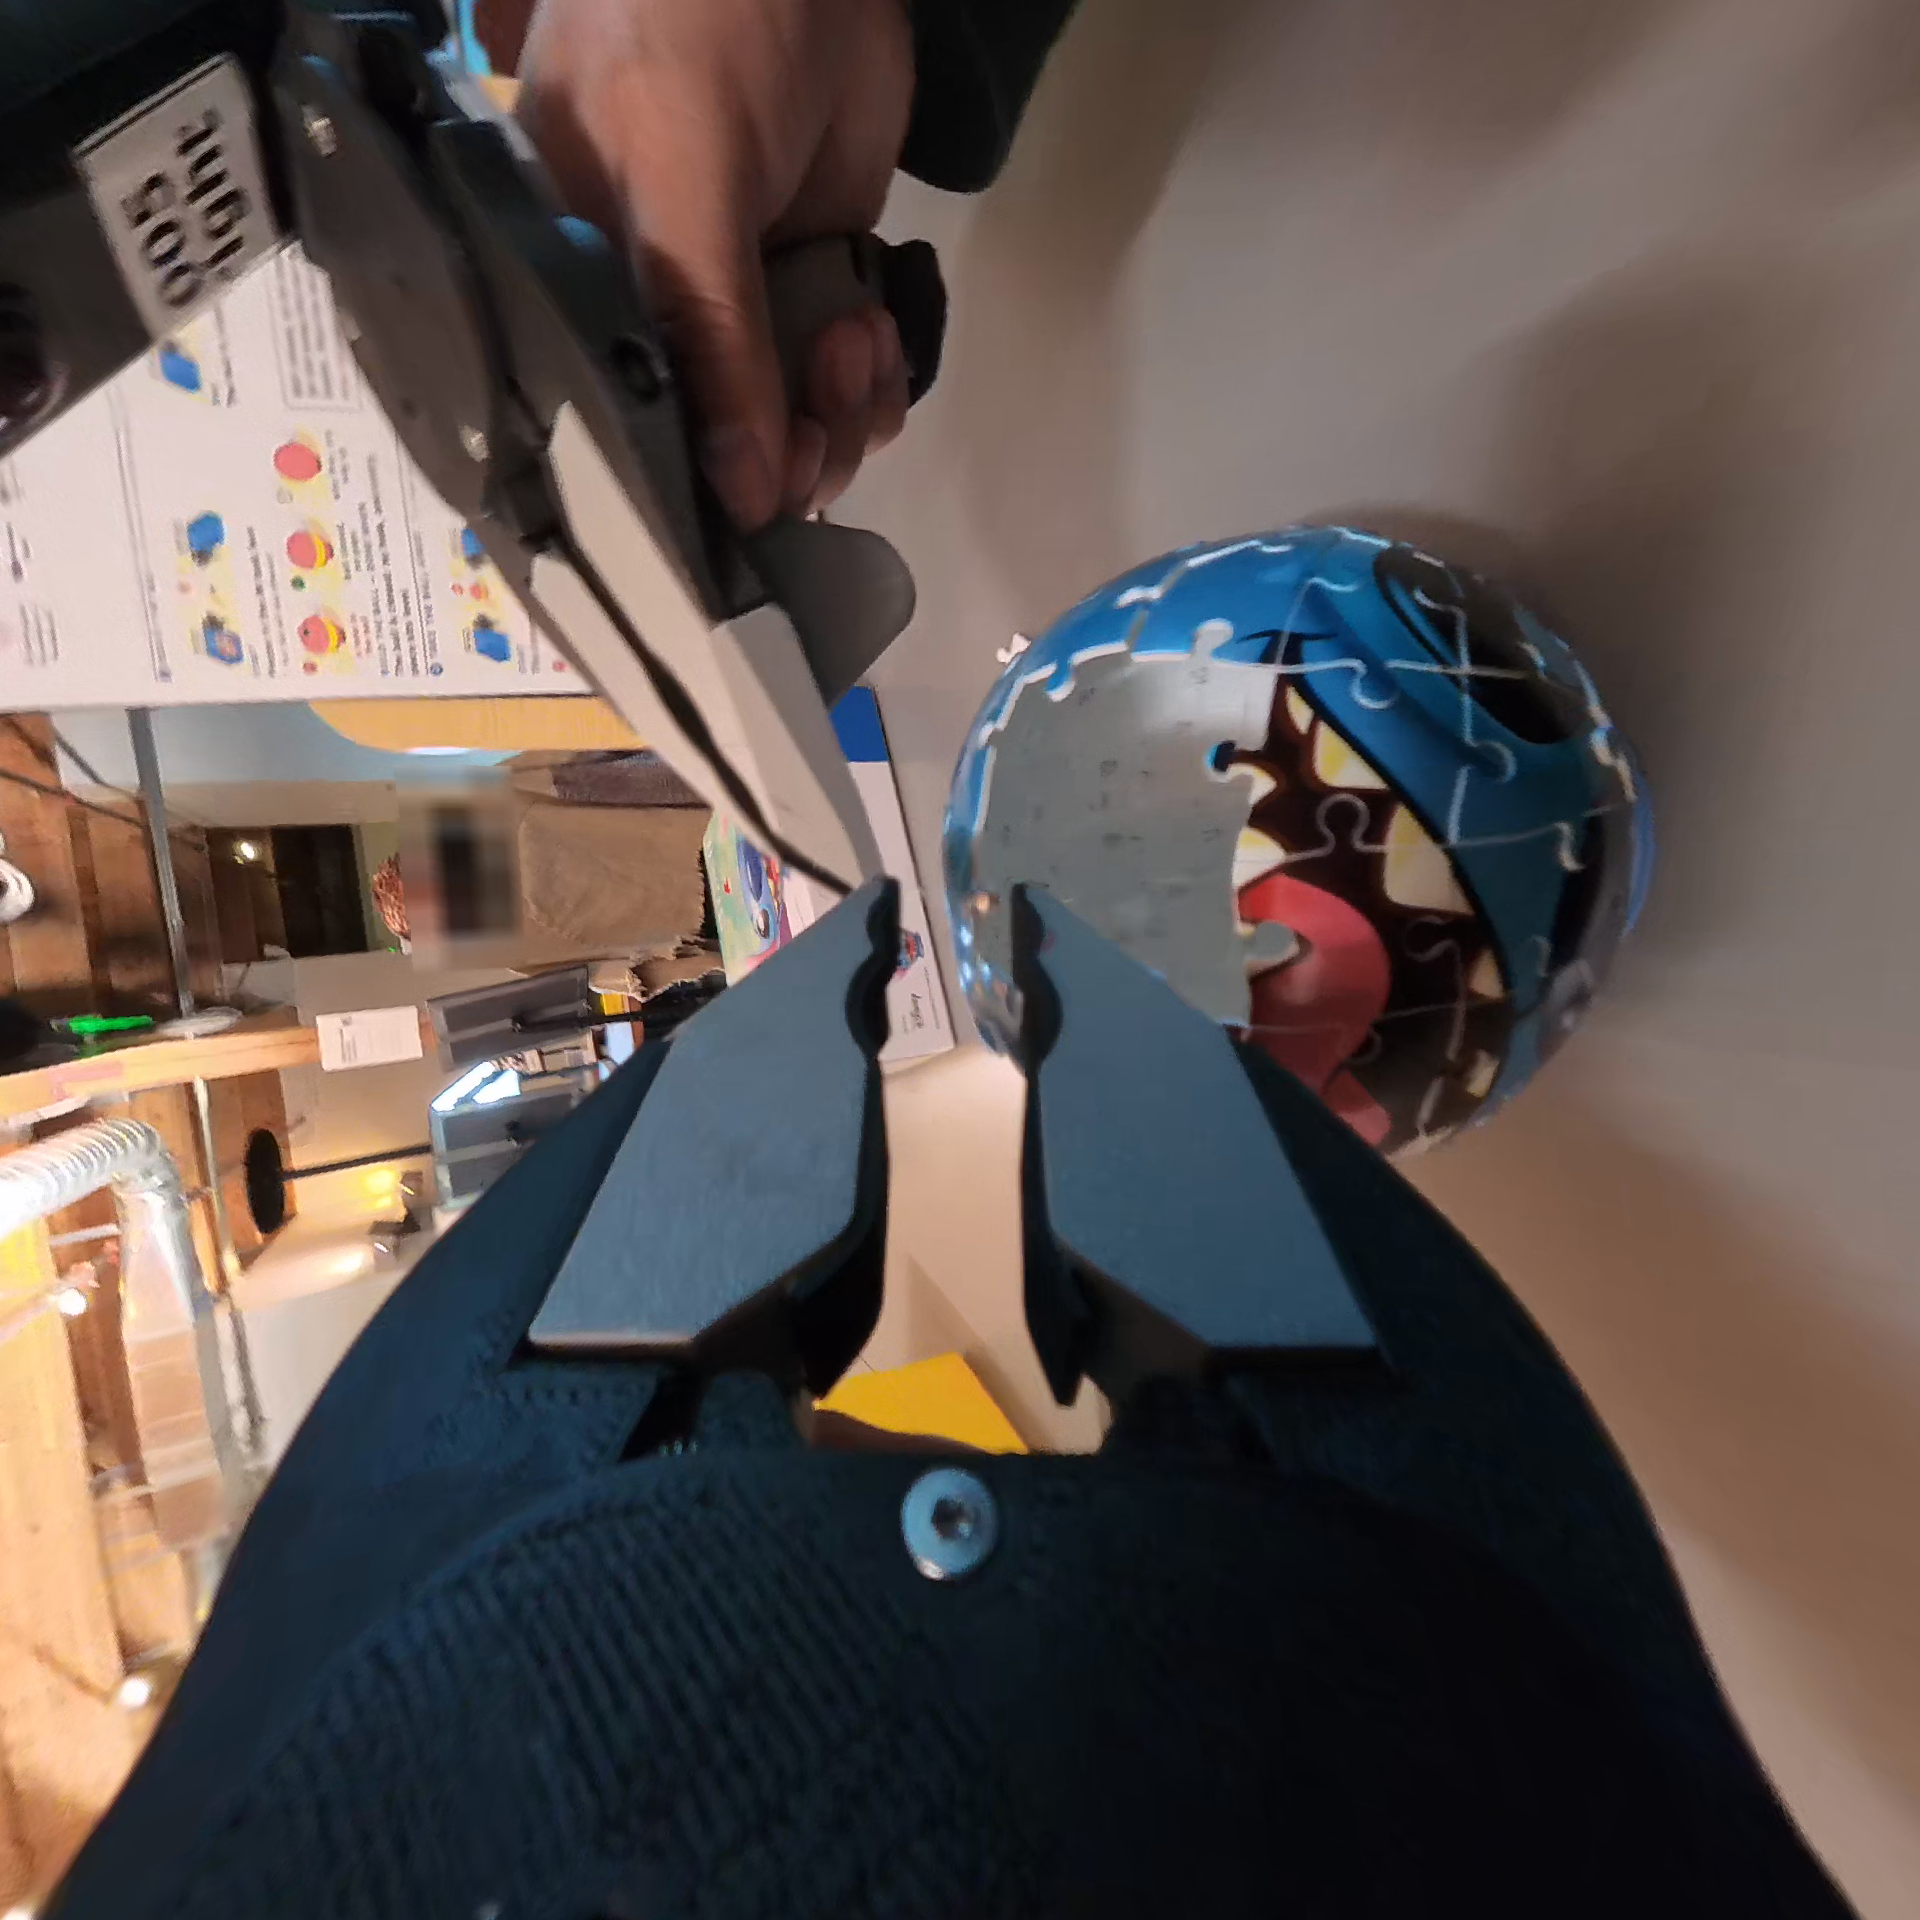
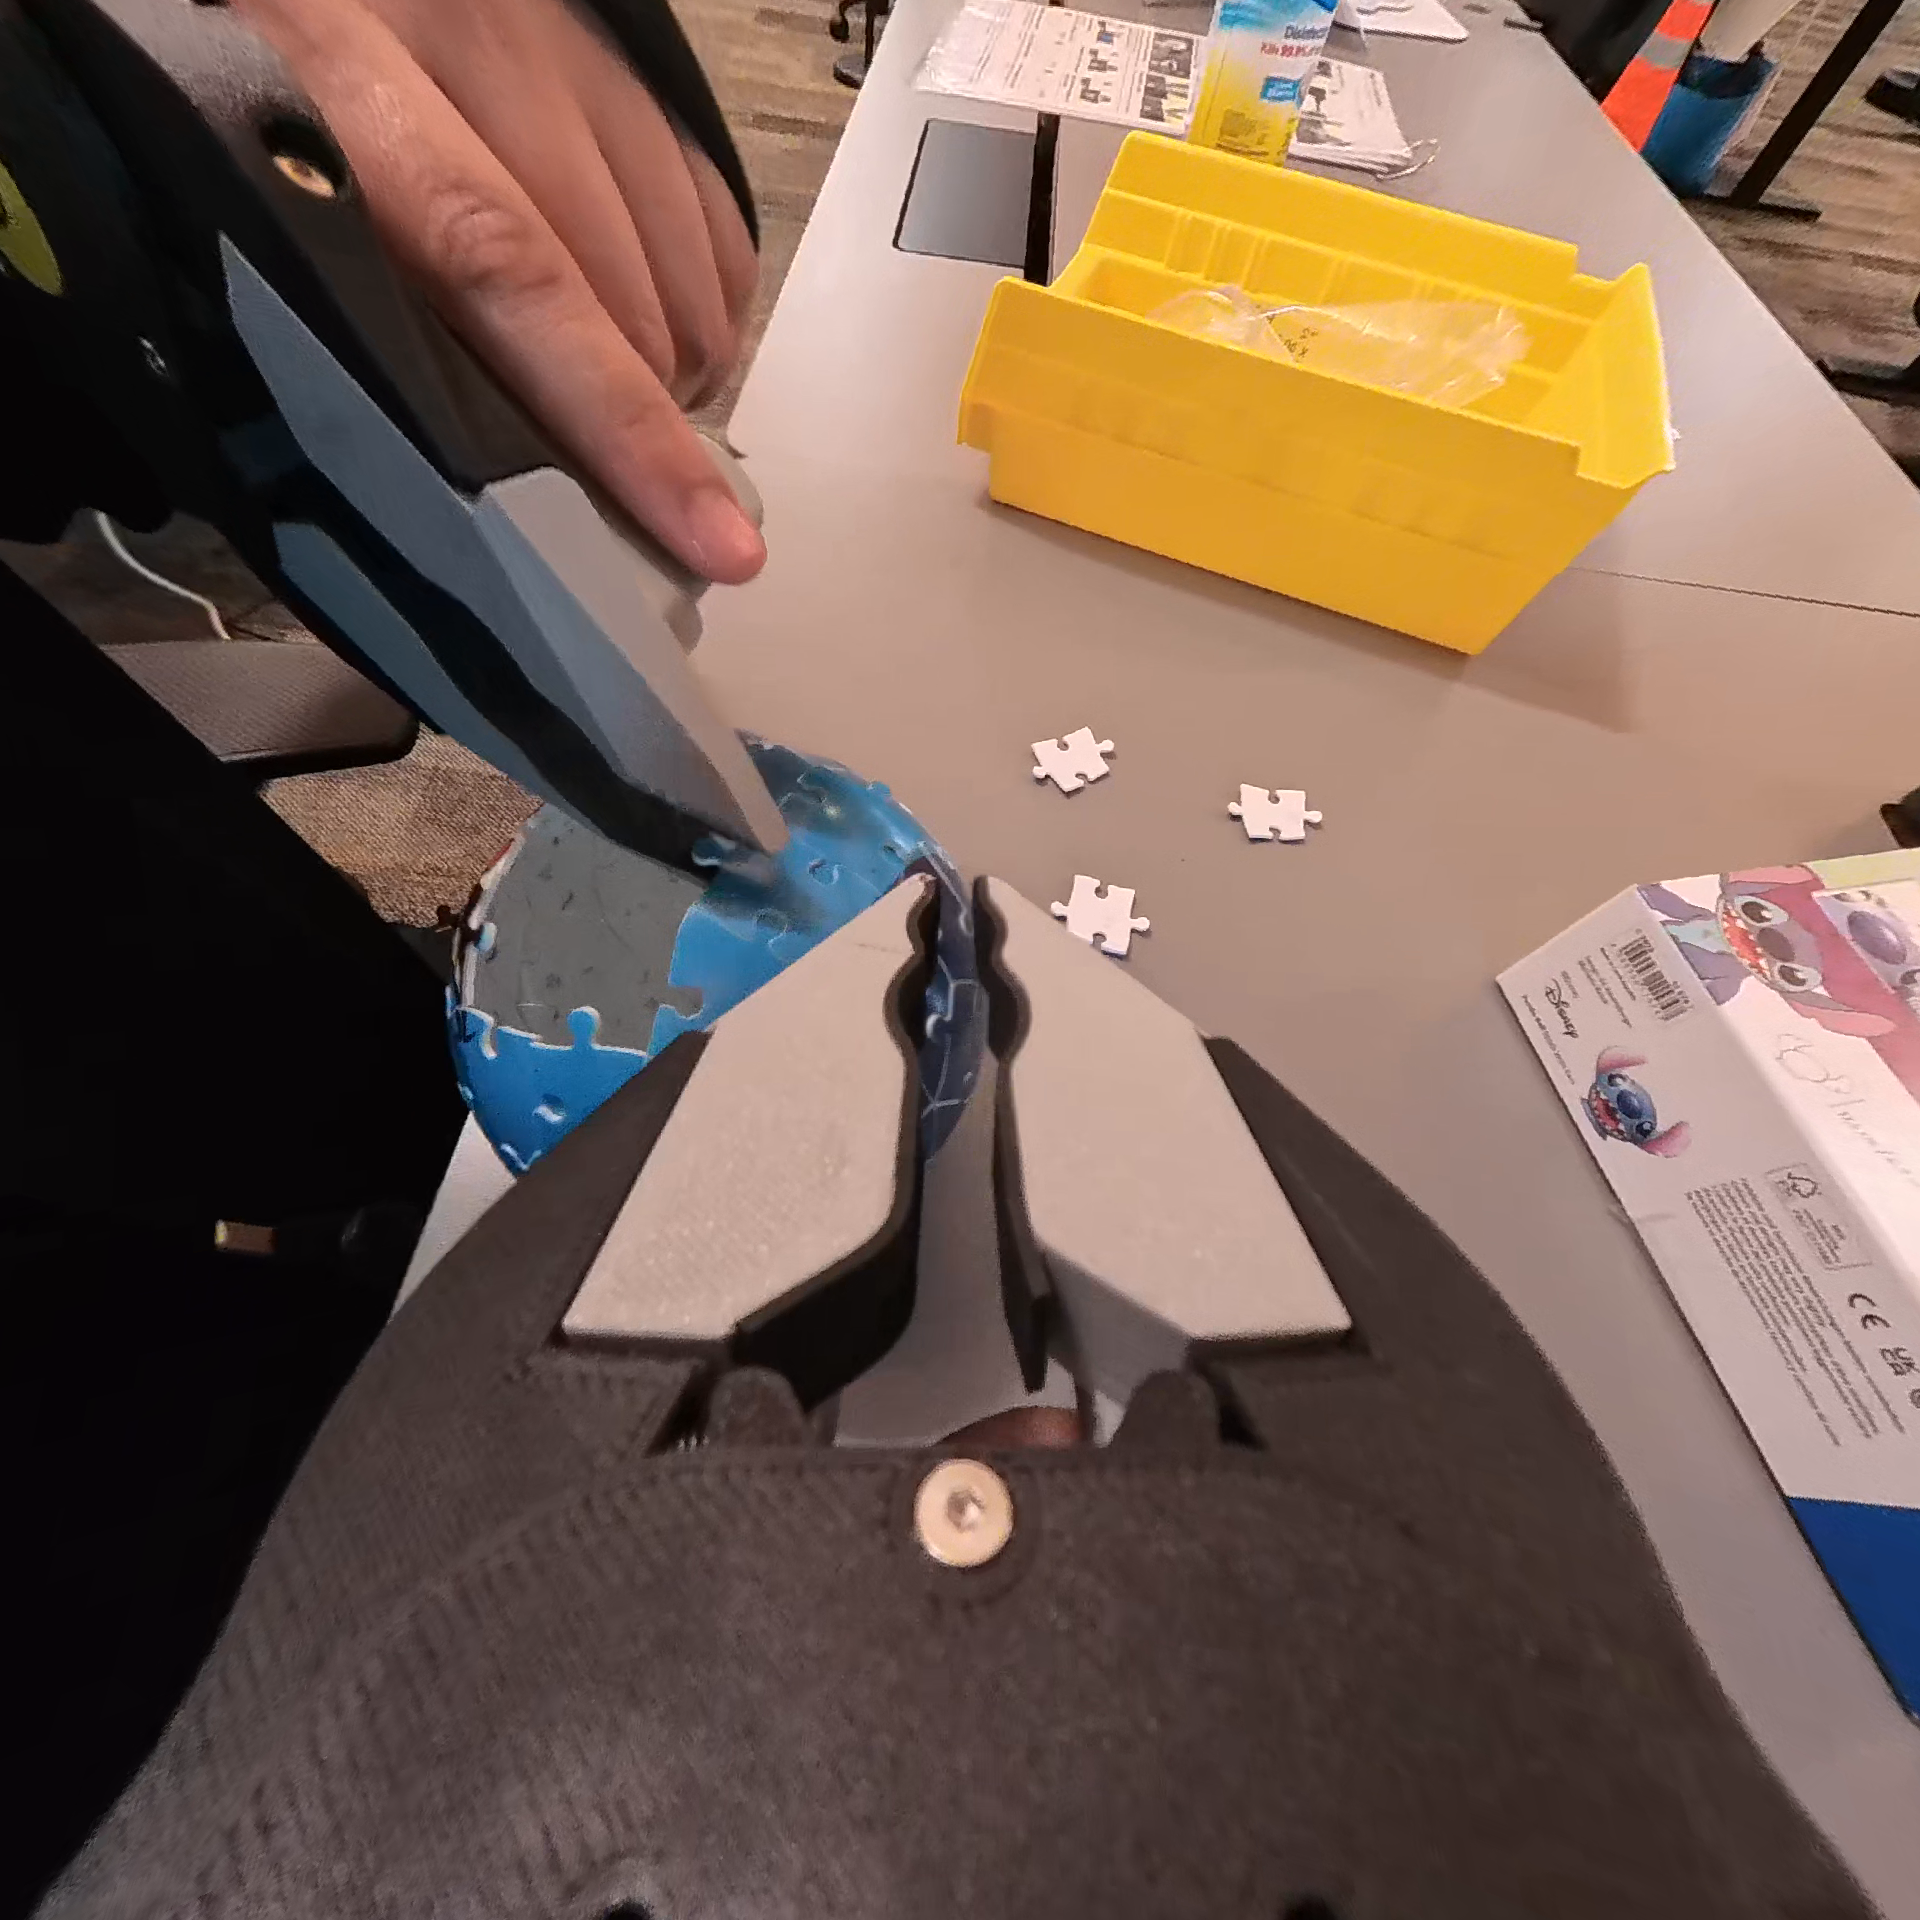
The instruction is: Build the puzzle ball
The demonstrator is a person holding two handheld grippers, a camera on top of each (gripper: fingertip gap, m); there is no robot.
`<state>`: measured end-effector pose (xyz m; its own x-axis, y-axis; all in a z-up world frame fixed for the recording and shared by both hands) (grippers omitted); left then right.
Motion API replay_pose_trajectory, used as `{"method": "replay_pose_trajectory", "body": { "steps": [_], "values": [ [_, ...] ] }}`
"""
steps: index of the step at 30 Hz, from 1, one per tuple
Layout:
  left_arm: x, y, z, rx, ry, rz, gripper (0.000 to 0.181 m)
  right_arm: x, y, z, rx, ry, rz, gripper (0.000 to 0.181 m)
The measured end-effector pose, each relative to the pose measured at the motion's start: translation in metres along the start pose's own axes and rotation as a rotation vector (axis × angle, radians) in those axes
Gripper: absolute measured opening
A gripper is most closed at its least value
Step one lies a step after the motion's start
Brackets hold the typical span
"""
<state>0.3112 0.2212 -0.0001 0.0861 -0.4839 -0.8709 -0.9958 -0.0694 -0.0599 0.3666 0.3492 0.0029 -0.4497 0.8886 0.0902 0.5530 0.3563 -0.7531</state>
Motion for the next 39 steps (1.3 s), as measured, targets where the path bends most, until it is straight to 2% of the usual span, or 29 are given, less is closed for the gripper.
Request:
{"method": "replay_pose_trajectory", "body": {
  "steps": [3, 6, 11, 16, 22, 29, 36, 39],
  "values": [
    [-0.003, 0.011, -0.017, 0.027, 0.059, -0.111, 0.032, 0.004, 0.001, -0.003, 0.003, -0.013, -0.021, 0.005],
    [-0.014, 0.028, -0.03, 0.08, 0.118, -0.296, 0.031, 0.011, -0.004, -0.004, 0.032, -0.049, -0.042, 0.0],
    [-0.012, 0.038, -0.021, 0.186, 0.283, -0.536, 0.031, 0.015, -0.023, 0.013, 0.038, -0.202, -0.04, 0.0],
    [-0.006, 0.045, -0.012, 0.187, 0.312, -0.66, 0.035, 0.021, -0.033, 0.032, -0.052, -0.296, -0.06, 0.0],
    [-0.009, 0.05, -0.02, 0.265, 0.328, -0.733, 0.036, 0.018, -0.034, 0.044, -0.149, -0.368, -0.091, 0.0],
    [-0.004, 0.052, -0.019, 0.304, 0.331, -0.771, 0.035, 0.016, -0.029, 0.046, -0.176, -0.421, -0.075, 0.0],
    [0.001, 0.052, -0.013, 0.313, 0.367, -0.789, 0.034, 0.021, -0.032, 0.044, -0.161, -0.395, -0.055, 0.0],
    [0.004, 0.056, -0.015, 0.289, 0.338, -0.79, 0.034, 0.024, -0.027, 0.033, -0.14, -0.336, -0.055, 0.0]
  ]
}}
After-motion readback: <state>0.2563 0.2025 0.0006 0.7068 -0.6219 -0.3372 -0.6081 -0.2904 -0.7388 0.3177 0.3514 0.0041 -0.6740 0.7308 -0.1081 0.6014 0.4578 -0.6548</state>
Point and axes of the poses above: each gripper's, where its closed fingertips meet, z out along the fingers, y out of its underside, x = y × z across the jaws, the point moved 8 cm from there along -z, back along the fingers, and after that the axes turned 13 degrees about -x, right-handed, at the moved point
